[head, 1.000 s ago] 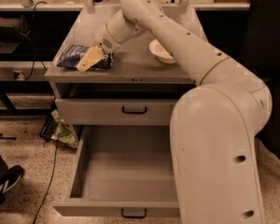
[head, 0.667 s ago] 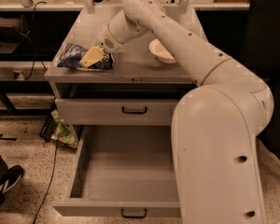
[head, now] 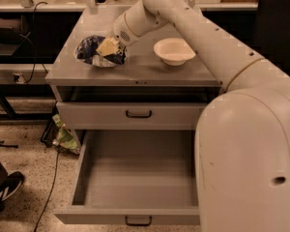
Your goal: Place blue chip bag into middle drawer
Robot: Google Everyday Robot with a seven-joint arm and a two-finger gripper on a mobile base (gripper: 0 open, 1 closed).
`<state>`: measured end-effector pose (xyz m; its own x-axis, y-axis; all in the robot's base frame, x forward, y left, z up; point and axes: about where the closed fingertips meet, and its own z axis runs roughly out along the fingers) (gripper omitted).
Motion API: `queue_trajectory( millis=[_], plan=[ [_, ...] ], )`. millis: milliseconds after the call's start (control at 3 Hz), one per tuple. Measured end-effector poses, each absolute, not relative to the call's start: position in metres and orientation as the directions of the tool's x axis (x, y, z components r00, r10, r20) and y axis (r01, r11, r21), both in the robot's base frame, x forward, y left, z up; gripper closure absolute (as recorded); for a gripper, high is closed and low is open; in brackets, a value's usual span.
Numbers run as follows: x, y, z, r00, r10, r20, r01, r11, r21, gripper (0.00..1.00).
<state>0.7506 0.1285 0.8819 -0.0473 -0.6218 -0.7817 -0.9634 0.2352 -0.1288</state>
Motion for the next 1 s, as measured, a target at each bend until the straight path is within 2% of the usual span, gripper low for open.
queue_trajectory(
  millis=[333,1000],
  plan=[
    [0.726,0.074,0.917,-0.053,-0.638,-0.769,-0.939,0.294,-0.179,1.0],
    [0.66,-0.001,0.926,-0.106,-0.661,-0.743,-0.919,0.351,-0.18,1.0]
  ],
)
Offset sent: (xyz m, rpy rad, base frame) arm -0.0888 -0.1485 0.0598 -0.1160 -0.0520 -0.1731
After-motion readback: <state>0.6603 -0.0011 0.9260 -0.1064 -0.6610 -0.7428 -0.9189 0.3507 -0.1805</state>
